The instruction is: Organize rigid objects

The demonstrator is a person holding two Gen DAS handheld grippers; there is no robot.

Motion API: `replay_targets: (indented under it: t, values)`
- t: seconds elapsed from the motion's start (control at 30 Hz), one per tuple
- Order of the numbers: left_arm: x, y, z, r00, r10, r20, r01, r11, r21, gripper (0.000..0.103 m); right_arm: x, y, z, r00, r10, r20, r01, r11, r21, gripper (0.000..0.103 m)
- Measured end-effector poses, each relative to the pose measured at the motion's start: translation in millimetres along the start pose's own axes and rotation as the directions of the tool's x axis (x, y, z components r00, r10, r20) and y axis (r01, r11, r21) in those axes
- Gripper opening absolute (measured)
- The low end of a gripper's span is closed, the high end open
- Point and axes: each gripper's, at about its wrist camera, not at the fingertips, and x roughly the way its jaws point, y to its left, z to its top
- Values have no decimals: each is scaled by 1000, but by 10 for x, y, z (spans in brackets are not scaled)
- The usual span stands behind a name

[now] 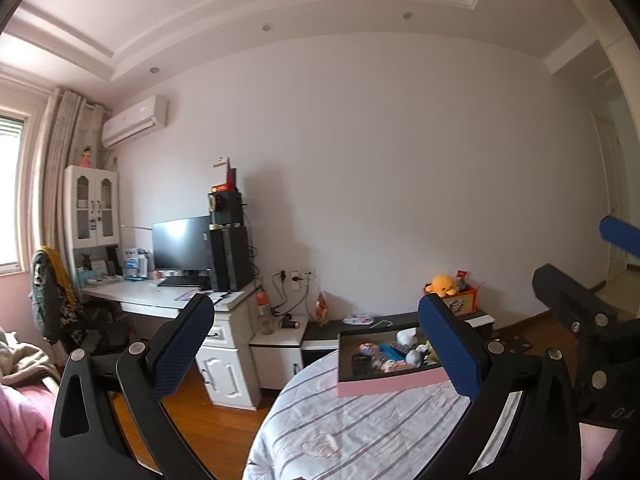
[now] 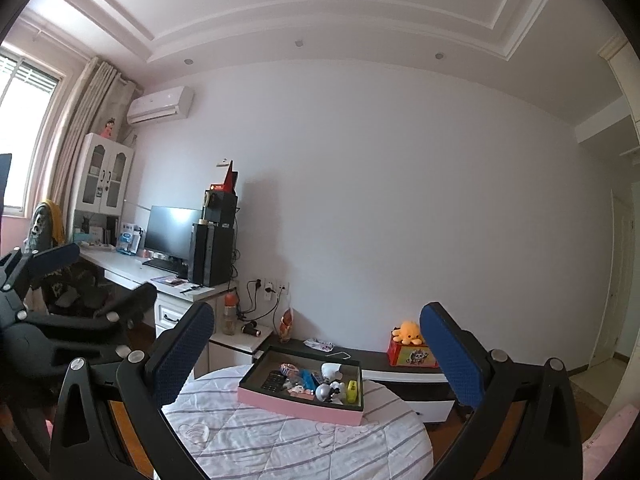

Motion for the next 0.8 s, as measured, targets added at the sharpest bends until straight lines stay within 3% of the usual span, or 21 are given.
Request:
replay_targets:
  t: [0.27, 0.5, 0.67, 0.8]
  values:
    - [-380, 43, -3, 999, -16, 38, 17, 1000, -24, 103, -323, 51, 28, 1000, 1, 10, -1, 1000, 2, 103]
    - [-789, 27, -22, 995, -11, 99, 13, 1000, -18, 103, -713, 45, 65, 998, -13, 67, 12, 1000, 13, 103]
    - [-951, 90, 11, 987, -10, 160, 17, 999, -43, 103, -821, 81, 102, 995, 18, 95, -18, 1000, 8, 103]
    - [-937, 124, 21, 987, -22, 160, 31, 998, -57, 103, -821, 93, 101, 993, 19, 120, -19, 1000, 4, 103]
